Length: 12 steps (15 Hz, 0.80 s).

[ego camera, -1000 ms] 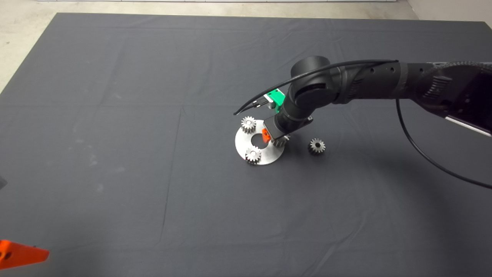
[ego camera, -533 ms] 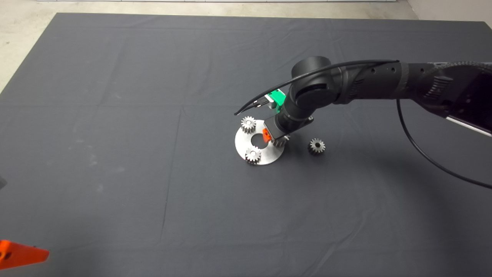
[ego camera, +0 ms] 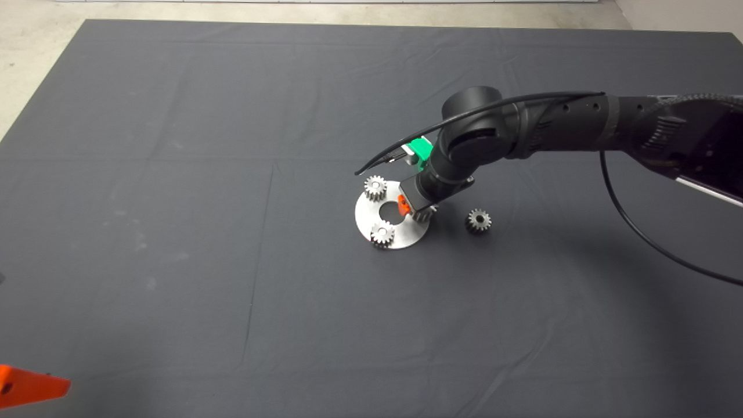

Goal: Remove an incorrectly installed larger gear and replace it with the correct smaller gear

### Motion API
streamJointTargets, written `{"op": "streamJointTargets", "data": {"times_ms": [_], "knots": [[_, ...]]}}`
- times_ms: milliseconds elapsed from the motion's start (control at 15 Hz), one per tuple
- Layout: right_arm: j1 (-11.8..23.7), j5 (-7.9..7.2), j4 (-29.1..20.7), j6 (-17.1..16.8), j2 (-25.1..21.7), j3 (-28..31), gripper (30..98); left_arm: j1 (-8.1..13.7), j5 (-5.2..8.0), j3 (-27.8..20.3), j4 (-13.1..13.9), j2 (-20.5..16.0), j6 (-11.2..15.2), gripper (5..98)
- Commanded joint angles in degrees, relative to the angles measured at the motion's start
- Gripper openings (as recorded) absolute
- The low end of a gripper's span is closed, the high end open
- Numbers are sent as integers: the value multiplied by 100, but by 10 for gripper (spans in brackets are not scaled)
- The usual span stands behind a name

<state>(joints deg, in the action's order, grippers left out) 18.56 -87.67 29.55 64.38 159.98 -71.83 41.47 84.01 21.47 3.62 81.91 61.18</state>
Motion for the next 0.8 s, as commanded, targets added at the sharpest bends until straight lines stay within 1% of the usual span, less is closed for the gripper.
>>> {"op": "streamJointTargets", "data": {"times_ms": [0,200,400,667,733], "knots": [[105,-505,192,31,-49,65,856,10,37,-65,42,-12,-27,885],[52,-505,200,31,-49,69,856,10,46,-65,42,-12,-27,885],[61,-505,332,31,-36,65,856,10,46,-65,33,-12,-27,884],[52,-505,332,39,-23,74,856,10,37,-57,33,-2,-62,885],[52,-505,332,40,-23,67,821,10,37,-57,33,-3,-62,885]]}}
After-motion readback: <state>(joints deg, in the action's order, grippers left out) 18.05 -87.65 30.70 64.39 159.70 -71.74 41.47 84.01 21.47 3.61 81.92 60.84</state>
